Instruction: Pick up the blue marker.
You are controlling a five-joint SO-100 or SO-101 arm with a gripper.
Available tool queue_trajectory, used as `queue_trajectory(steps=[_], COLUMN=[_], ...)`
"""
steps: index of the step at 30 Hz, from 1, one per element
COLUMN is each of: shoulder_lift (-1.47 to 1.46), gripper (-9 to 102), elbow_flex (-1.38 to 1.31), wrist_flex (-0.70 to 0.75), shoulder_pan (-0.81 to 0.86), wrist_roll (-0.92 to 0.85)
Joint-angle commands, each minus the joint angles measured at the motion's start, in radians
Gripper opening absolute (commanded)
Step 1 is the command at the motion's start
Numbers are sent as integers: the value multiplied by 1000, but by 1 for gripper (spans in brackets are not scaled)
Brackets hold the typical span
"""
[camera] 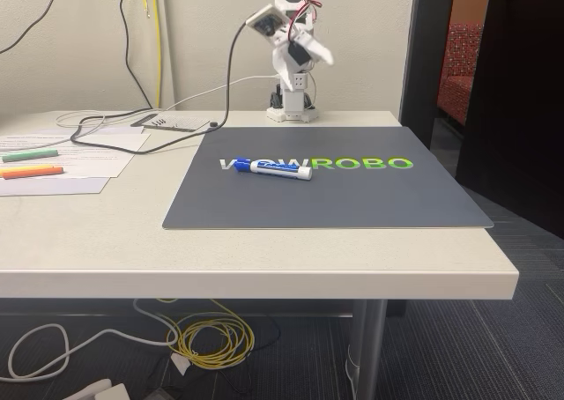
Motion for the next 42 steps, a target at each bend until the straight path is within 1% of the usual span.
queue_trajectory(steps=[1,4,5,11,13,16,19,20,23,24,26,27,28,30,31,33,34,35,42], shoulder_lift=[-55,-69,-78,-227,-291,-374,-489,-520,-558,-581,-658,-715,-792,-983,-1097,-1351,-1450,-1506,-1560], gripper=[49,55,57,58,59,59,58,58,58,55,42,36,31,19,17,16,17,17,17], elbow_flex=[-15,-60,-95,-503,-618,-752,-910,-946,-974,-997,-1100,-1193,-1325,-1655,-1852,-2303,-2467,-2548,-2551], wrist_flex=[26,132,190,692,802,920,1040,1060,1062,1074,1140,1203,1295,1494,1594,1764,1807,1822,1761], shoulder_pan=[18,20,20,21,17,11,12,12,23,23,26,26,26,21,20,21,25,29,41], wrist_roll=[-58,-32,-11,146,190,281,417,456,549,568,626,650,673,713,726,752,756,756,767])
